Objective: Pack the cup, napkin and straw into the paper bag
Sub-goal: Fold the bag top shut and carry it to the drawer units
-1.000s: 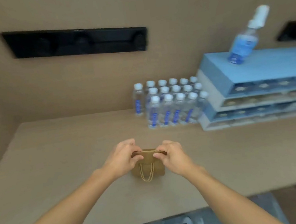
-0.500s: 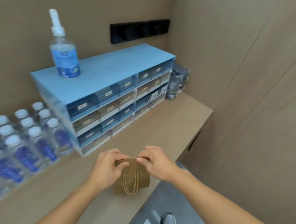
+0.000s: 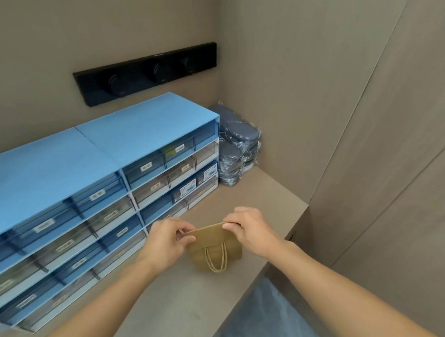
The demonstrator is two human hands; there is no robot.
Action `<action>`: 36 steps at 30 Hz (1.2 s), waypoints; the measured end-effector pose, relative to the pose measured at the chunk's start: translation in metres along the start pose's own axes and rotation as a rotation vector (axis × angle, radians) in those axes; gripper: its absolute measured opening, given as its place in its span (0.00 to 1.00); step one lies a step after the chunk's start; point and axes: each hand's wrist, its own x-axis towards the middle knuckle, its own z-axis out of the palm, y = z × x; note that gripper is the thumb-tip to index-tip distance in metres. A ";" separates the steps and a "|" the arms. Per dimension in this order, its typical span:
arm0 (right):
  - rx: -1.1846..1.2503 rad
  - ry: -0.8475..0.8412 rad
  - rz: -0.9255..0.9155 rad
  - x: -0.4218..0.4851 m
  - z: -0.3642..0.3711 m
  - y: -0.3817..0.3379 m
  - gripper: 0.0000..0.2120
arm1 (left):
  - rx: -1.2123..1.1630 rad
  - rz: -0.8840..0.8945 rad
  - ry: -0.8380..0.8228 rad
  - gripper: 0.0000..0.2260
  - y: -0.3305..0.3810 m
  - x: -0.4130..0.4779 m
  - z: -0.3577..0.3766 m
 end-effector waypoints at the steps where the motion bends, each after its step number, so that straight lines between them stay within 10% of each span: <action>1: -0.005 -0.003 -0.001 0.011 -0.006 0.010 0.11 | 0.008 -0.001 0.000 0.05 0.005 0.013 0.002; 28: -0.237 -0.214 -0.115 0.198 0.033 0.037 0.09 | 0.153 -0.356 0.033 0.16 -0.064 0.117 0.022; 36: -0.382 -0.206 -0.159 0.190 0.028 0.034 0.12 | 0.424 -0.221 0.036 0.06 -0.047 0.118 0.017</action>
